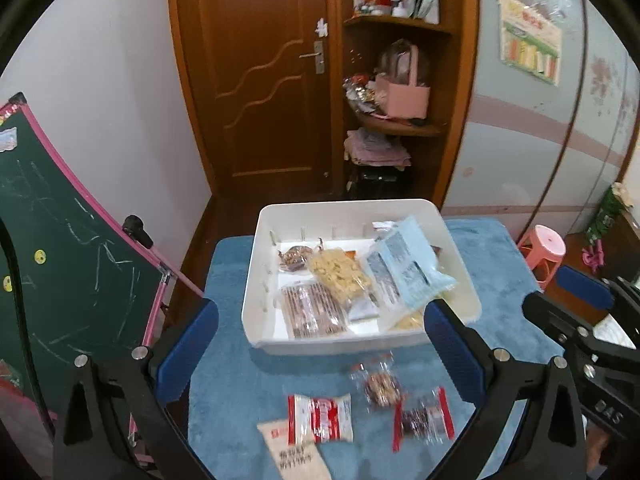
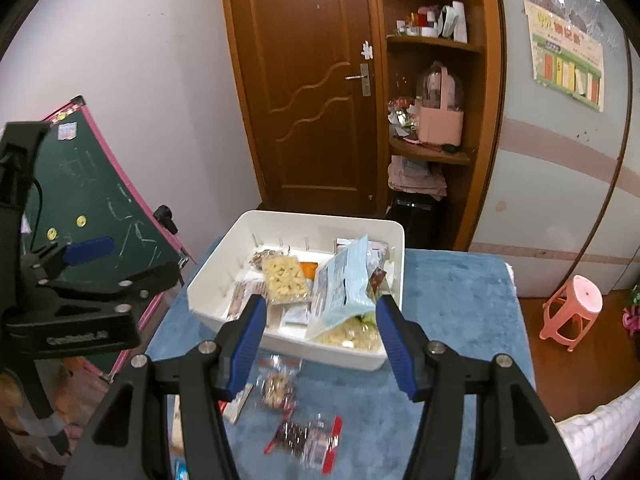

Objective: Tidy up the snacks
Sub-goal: 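Withdraw both tools toward the snacks left on the table, then grasp the red-edged chocolate bag with the right tool while the left tool grasps the blue pastry, then carry both packets into the white bin and open both tools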

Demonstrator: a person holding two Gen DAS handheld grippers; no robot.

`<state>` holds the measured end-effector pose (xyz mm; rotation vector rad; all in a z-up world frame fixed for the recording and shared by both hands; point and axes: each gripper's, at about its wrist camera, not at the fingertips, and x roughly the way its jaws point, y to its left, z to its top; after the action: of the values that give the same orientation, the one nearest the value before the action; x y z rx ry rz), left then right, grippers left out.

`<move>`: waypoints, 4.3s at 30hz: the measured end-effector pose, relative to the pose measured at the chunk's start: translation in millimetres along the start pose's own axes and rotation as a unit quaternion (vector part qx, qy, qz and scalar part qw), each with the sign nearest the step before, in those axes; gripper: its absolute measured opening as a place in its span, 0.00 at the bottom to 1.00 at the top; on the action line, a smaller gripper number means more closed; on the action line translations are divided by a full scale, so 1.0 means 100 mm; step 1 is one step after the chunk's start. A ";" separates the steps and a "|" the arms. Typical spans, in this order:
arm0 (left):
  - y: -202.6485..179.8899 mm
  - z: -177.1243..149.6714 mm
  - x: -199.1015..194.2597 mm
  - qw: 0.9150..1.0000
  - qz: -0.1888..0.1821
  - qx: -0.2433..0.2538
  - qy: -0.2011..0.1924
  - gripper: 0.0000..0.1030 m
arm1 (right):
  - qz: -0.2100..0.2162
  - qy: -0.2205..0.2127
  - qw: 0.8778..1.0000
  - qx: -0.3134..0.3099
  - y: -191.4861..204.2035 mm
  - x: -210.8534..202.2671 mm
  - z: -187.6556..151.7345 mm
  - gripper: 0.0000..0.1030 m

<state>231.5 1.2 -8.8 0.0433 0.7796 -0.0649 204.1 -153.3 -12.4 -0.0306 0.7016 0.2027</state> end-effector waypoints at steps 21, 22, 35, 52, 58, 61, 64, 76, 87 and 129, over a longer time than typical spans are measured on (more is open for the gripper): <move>0.04 -1.85 -0.43 0.998 0.019 -0.042 0.051 0.99 | 0.026 0.065 0.997 0.024 0.16 -0.16 -1.01 0.57; 0.03 -1.94 -0.32 0.996 0.026 -0.044 0.068 0.99 | 0.027 0.069 0.997 0.027 0.15 -0.12 -1.04 0.57; -0.06 -2.68 0.52 0.970 0.037 -0.082 0.225 0.99 | 0.017 0.149 0.987 0.048 0.11 0.78 -1.47 0.57; -0.10 -2.89 0.66 0.971 0.043 -0.100 0.215 1.00 | -0.020 0.192 0.981 -0.030 0.47 1.42 -1.75 0.64; -0.10 -2.87 0.65 0.973 0.043 -0.100 0.205 1.00 | -0.043 0.156 0.986 -0.038 0.52 1.34 -1.84 0.55; -0.10 -2.88 0.64 0.973 0.043 -0.102 0.203 0.98 | -0.039 0.150 0.987 -0.030 0.47 1.27 -1.87 0.50; -0.08 -2.87 0.64 0.973 0.044 -0.104 0.199 0.93 | -0.037 0.148 0.988 -0.028 0.44 1.22 -1.87 0.47; -0.13 -2.81 0.53 0.979 0.038 -0.081 0.181 0.35 | -0.039 0.128 0.991 -0.026 0.42 0.94 -1.87 0.42; -0.06 -2.85 0.37 0.976 0.012 -0.119 0.182 0.28 | -0.045 0.078 0.995 -0.031 0.37 0.38 -1.83 0.42; -0.28 0.51 0.63 0.991 0.103 0.005 -0.086 0.28 | -0.060 -0.095 0.992 -0.062 0.19 0.62 0.41 0.44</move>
<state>309.7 -32.8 -17.1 0.1251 0.5993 0.1224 273.1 -119.7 -20.5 -0.1698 0.4946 0.1318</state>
